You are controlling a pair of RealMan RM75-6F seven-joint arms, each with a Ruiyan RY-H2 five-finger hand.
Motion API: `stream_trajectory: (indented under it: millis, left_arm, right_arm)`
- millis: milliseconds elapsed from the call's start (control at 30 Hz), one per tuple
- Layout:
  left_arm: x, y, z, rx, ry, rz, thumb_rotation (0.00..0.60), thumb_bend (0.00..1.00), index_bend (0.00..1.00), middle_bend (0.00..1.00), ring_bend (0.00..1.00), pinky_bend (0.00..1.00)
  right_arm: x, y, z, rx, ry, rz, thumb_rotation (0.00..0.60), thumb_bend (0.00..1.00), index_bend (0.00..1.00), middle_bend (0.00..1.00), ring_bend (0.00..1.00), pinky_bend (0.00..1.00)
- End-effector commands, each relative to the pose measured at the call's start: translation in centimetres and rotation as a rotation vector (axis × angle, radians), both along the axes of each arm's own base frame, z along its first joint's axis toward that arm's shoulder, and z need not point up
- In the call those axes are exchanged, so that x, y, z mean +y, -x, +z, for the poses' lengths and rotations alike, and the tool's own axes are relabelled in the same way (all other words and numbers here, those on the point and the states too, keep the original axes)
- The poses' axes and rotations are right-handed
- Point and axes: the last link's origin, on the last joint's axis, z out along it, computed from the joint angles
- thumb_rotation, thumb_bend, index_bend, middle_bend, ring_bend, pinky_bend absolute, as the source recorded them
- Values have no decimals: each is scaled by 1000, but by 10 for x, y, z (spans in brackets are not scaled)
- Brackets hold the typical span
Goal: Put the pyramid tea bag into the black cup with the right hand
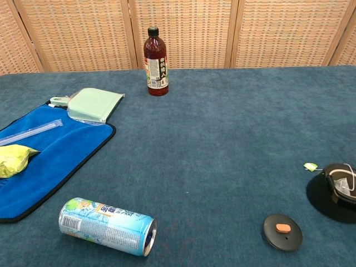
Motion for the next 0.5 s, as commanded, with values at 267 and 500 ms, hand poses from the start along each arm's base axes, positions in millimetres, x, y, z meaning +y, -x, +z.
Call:
stream_trajectory:
  millis: [267, 500]
  left_arm:
    - [-2, 0, -1, -1, 3, 0, 600, 349, 0, 0, 0, 0]
    - [-5, 0, 0, -4, -4, -3, 600, 349, 0, 0, 0, 0]
  right_arm:
    - [8, 6, 1, -16, 66, -4, 600, 589, 124, 132, 79, 174]
    - [15, 9, 4, -22, 94, -16, 600, 590, 124, 134, 79, 173]
